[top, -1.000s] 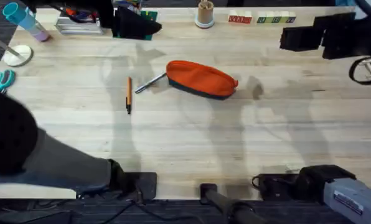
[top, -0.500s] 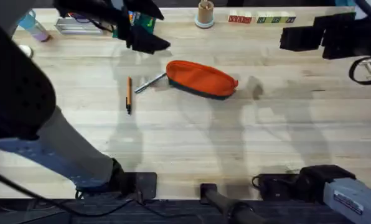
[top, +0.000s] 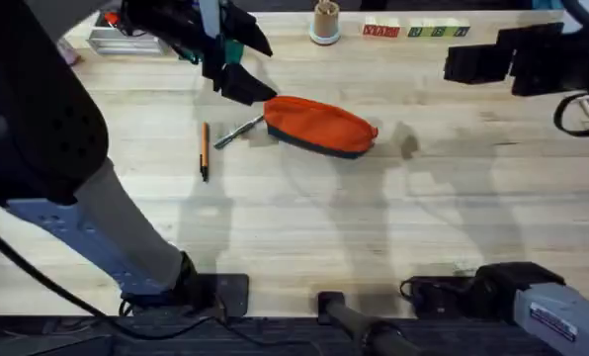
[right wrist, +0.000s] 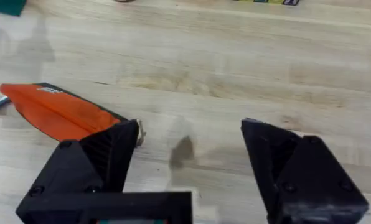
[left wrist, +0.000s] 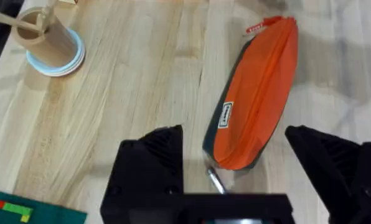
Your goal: Unzip the bag, pick up the pens from the table one at a time and place them inside, then zip the bag closed.
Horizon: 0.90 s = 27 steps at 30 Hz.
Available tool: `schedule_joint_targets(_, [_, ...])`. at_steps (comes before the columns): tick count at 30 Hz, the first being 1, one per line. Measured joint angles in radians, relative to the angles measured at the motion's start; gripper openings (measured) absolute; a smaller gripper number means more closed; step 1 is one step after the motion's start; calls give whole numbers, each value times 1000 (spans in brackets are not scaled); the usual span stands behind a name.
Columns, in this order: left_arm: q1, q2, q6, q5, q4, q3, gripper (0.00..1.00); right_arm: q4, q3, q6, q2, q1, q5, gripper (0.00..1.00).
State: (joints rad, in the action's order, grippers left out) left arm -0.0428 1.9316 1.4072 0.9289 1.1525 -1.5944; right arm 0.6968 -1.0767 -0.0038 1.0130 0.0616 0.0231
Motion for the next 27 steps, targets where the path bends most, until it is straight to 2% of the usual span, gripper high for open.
schedule_joint_targets(9, [20,10,94,-56,19,0,992,0,0,0,0,0,0,997])
schedule_joint_targets(27, [28,160,112,-66,82,-3,993,0,0,0,0,0,0,998])
